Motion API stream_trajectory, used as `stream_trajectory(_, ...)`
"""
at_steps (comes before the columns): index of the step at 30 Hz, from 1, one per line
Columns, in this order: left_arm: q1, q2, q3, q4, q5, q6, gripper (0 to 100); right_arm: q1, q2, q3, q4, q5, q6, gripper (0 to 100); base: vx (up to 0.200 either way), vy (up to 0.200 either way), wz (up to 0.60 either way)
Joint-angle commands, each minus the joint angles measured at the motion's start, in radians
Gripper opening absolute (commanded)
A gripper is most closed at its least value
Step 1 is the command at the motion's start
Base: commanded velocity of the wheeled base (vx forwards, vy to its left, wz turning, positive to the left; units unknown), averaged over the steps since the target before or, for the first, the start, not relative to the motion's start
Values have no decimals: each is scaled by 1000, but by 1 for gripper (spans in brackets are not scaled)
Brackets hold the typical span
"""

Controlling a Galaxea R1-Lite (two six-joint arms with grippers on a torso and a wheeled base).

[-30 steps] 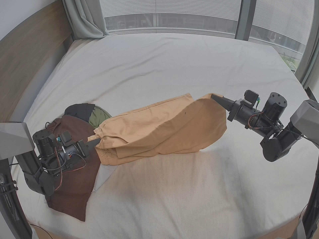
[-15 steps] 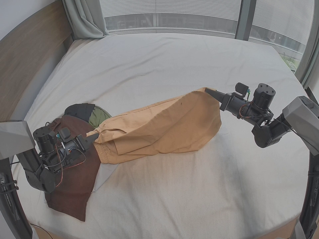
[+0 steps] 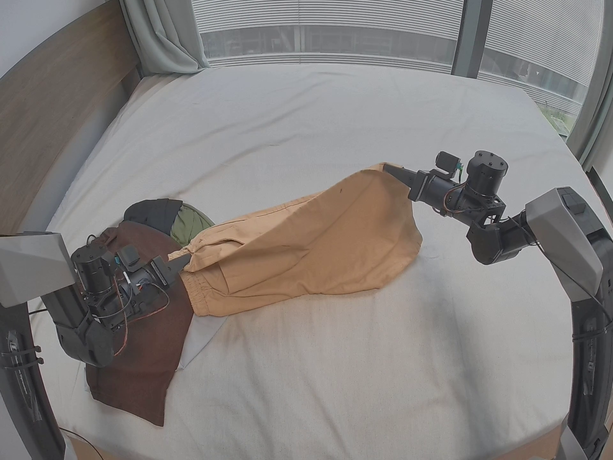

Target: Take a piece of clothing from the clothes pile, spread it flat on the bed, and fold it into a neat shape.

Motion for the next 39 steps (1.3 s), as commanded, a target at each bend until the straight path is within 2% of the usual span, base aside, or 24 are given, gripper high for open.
stream_trajectory(1, -1, 35, -17, 0, 1, -9, 0, -2, 87, -83, 23, -11, 1, 0, 0, 0, 0)
stream_trajectory(8, -1, 55, -51, 0, 30, -30, 0, -2, 153, -161, 41, -40, 6, 0, 0, 0, 0)
stream_trajectory(10, -7, 67, -57, 0, 36, -33, 0, 0, 167, -195, 43, -64, 30, 0, 0, 0, 0)
stream_trajectory(13, -7, 81, -68, 0, 37, -32, 0, -3, 196, -227, 43, -67, 60, 0, 0, 0, 0)
stream_trajectory(22, -7, 92, -80, 0, 41, -32, 0, -3, 197, -230, 48, -67, 60, 0, 0, 0, 0)
stream_trajectory(23, -7, 92, -80, 0, 41, -32, 100, -3, 199, -230, 49, -67, 60, 100, 0, 0, 0)
stream_trajectory(30, 18, 95, -122, 0, 53, -50, 100, 8, 167, -215, 49, -78, 58, 100, 0, 0, 0)
stream_trajectory(39, 16, 90, -123, 0, 65, -52, 100, 34, 52, -50, 29, -80, 52, 100, 0, 0, 0)
